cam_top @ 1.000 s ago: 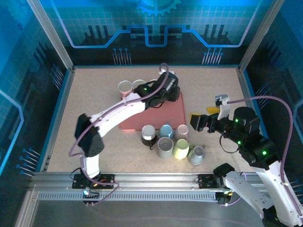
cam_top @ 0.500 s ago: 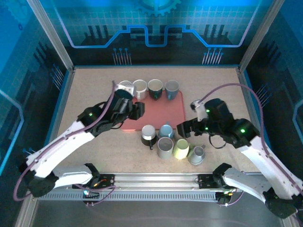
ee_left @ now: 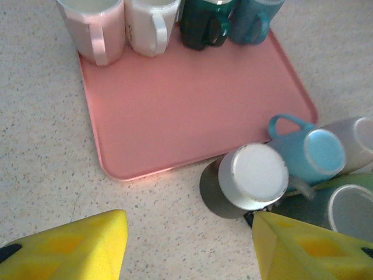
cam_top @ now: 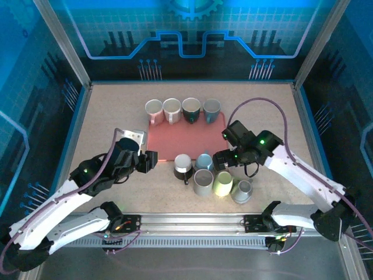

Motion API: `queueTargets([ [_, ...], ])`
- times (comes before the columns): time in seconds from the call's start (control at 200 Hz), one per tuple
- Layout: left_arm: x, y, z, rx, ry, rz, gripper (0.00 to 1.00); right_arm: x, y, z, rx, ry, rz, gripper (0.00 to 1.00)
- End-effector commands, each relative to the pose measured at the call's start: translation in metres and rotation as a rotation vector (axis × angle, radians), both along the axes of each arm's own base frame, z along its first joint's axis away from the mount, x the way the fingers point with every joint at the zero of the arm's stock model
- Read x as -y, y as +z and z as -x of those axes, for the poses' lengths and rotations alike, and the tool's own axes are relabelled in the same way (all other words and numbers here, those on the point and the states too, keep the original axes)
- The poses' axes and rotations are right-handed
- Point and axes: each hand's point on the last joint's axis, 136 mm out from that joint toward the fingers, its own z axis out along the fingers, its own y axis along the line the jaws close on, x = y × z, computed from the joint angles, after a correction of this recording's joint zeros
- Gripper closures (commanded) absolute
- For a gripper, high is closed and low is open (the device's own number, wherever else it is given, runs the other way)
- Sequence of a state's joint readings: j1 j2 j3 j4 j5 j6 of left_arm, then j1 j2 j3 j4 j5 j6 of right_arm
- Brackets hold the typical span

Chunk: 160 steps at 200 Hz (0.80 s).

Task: Turn the mug right side up

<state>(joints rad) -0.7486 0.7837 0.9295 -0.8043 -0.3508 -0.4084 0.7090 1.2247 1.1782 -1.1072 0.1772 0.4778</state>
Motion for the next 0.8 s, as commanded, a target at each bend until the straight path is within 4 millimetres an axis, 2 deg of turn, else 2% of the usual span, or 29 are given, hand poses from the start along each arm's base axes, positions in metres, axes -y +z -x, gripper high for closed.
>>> queueTargets([
  [0.0, -0.003, -0.006, 0.0, 0.015, -0.01, -0.027, 0.41, -0.008, 0.011, -0.005, 0.048, 0.193, 0.068, 0.0],
  [0.085, -0.001, -0.006, 0.0, 0.019, -0.019, -0.019, 0.41, -0.013, 0.013, -0.014, 0.059, 0.197, 0.079, 0.0],
  [0.23, -0.001, -0.007, -0.002, 0.028, -0.019, -0.021, 0.4, -0.042, 0.009, -0.017, -0.018, 0.182, -0.01, 0.0],
  [0.34, 0.002, -0.008, -0.002, 0.027, -0.029, -0.013, 0.4, -0.051, 0.003, -0.032, -0.034, -0.028, -0.002, 0.03],
  [0.49, 0.002, -0.008, -0.002, 0.031, -0.032, -0.015, 0.4, -0.081, -0.006, -0.035, -0.105, -0.278, -0.122, 0.1],
  [0.55, 0.001, -0.008, -0.002, 0.032, -0.032, -0.017, 0.39, -0.08, -0.014, -0.035, -0.125, -0.395, -0.101, 0.14],
  [0.64, 0.001, -0.006, -0.001, 0.038, -0.032, -0.012, 0.39, -0.081, -0.026, -0.03, -0.186, -0.534, -0.067, 0.16],
  [0.795, 0.001, -0.006, -0.001, 0.042, -0.034, -0.008, 0.38, -0.076, -0.026, -0.03, -0.175, -0.75, -0.032, 0.16],
])
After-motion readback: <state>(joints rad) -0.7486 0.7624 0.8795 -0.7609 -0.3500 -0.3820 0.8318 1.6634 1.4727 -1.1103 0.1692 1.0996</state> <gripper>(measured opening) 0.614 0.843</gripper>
